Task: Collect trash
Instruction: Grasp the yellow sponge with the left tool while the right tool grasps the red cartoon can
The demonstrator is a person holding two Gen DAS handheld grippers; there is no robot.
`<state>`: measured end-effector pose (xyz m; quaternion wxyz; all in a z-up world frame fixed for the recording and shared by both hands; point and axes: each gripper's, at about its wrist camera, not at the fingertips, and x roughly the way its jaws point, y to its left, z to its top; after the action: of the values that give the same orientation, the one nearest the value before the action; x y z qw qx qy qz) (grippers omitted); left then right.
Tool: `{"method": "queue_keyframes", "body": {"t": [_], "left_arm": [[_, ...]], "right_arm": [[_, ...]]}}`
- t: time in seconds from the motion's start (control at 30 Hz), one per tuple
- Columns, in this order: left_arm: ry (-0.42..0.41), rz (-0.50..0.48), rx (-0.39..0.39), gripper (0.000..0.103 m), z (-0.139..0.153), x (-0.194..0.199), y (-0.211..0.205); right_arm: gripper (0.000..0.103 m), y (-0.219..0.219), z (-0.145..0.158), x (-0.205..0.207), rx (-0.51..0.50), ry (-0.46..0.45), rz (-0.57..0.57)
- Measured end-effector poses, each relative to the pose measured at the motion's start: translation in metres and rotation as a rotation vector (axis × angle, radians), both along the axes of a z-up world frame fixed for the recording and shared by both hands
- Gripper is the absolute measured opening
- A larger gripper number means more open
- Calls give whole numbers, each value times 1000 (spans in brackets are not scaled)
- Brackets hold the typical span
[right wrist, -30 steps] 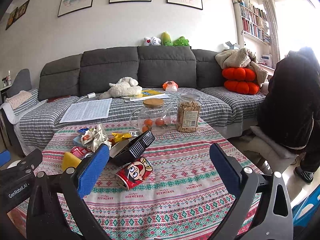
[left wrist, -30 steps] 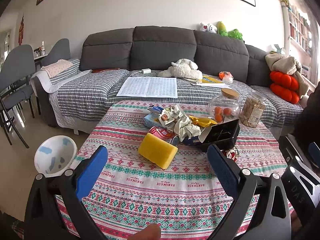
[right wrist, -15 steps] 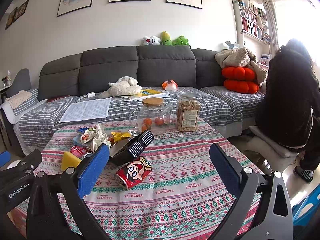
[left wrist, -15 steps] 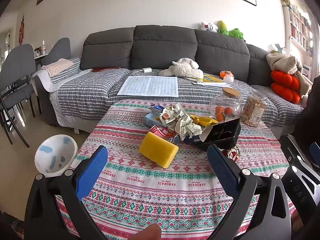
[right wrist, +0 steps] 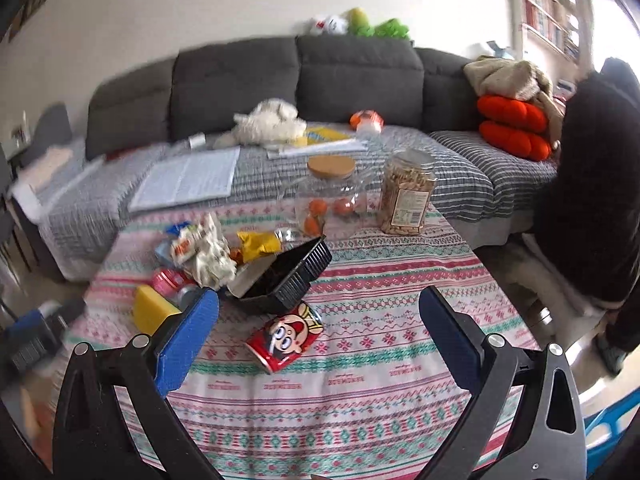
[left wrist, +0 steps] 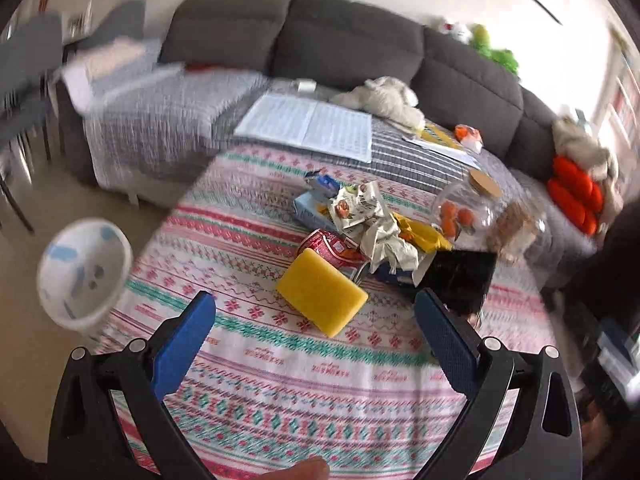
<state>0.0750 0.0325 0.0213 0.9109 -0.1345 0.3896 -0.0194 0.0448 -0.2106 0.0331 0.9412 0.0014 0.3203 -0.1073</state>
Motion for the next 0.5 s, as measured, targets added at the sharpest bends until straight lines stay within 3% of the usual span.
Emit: {"method": "queue_keyframes", "body": {"t": [0.13, 0.23, 0.3, 0.4, 0.5], "left_arm": [[213, -48, -121, 97, -31, 50, 17], [332, -21, -198, 97, -60, 71, 26], [373, 11, -267, 97, -78, 79, 27], [405, 38, -346, 97, -98, 91, 23], [432, 47, -403, 97, -109, 105, 16]], "right_arm": [[96, -3, -13, 18, -18, 50, 7], [96, -12, -34, 26, 15, 88, 7], [96, -18, -49, 33, 54, 137, -11], [96, -33, -66, 42, 196, 207, -43], [96, -37, -77, 44, 235, 230, -77]]}}
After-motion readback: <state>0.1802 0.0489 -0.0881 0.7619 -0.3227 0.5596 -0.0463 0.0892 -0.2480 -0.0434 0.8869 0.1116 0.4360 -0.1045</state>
